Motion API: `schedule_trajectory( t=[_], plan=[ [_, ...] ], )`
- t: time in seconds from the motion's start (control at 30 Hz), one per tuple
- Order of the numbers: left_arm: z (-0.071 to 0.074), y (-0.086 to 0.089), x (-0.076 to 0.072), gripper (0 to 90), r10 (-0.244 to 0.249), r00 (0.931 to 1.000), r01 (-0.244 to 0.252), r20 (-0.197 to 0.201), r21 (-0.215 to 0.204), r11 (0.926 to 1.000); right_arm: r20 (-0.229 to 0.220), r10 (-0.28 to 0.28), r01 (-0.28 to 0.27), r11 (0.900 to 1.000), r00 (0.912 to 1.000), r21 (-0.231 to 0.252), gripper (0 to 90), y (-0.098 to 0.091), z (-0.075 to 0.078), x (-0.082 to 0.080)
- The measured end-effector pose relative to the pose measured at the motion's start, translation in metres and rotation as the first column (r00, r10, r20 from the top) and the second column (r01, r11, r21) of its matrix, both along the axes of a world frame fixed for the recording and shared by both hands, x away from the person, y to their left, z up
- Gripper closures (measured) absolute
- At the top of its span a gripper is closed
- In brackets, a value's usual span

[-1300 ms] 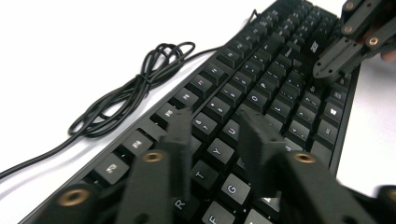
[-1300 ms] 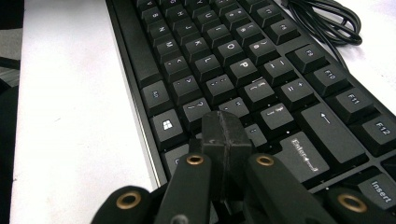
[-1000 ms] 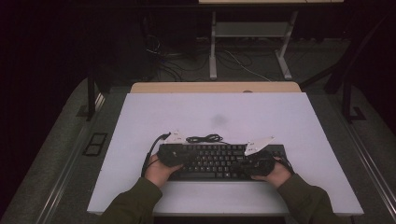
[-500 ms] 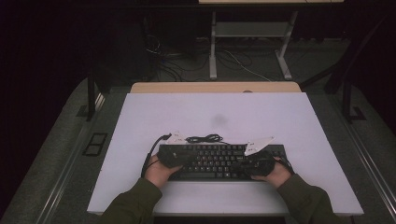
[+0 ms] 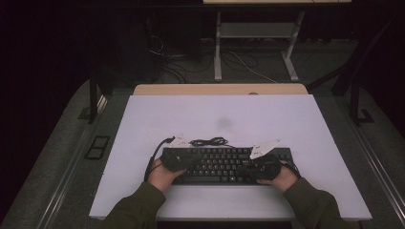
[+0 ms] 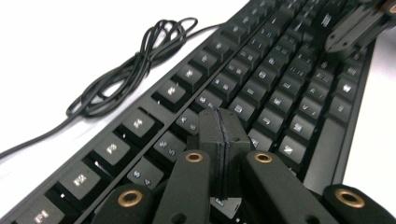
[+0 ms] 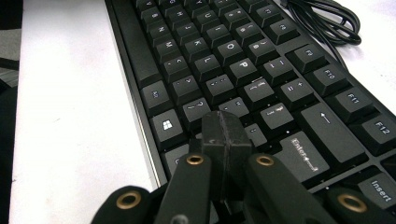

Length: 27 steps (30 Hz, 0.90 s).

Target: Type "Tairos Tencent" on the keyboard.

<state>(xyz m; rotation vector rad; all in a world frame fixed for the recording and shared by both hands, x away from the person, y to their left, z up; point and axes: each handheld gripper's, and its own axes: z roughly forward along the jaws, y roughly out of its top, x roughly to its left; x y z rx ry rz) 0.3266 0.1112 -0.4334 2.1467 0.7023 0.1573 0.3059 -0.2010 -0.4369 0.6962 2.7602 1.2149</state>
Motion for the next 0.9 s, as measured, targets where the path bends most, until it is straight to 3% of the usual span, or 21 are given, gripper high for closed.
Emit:
schedule_trajectory(
  t=[0.17,0.3,0.63,0.8,0.9],
  plan=[
    [0.004,0.001,-0.002,88.7,-0.006,1.0,0.006,0.007,-0.018,0.9998,0.0,0.0,0.0,1.0,1.0,0.0,89.3,0.0,0.0,0.0],
    [0.004,0.003,-0.003,82.1,-0.004,1.0,0.004,0.007,-0.033,0.9995,0.001,0.0,0.0,1.0,1.0,-0.001,89.3,0.0,0.0,0.0],
    [0.005,0.014,-0.01,47.3,0.017,0.9998,-0.017,0.013,-0.037,0.9992,0.004,-0.001,0.001,1.0,1.0,-0.004,89.3,0.0,0.0,0.0],
    [0.003,0.018,-0.013,24.7,0.035,0.9994,-0.035,-0.001,-0.051,0.9981,0.002,-0.001,0.001,1.0,1.0,-0.002,89.3,0.0,0.0,0.0],
    [0.004,0.02,-0.014,21.2,0.032,0.9995,-0.032,0.001,-0.052,0.9981,0.003,-0.002,0.002,1.0,1.0,-0.005,89.3,0.0,0.0,0.0]
  ],
)
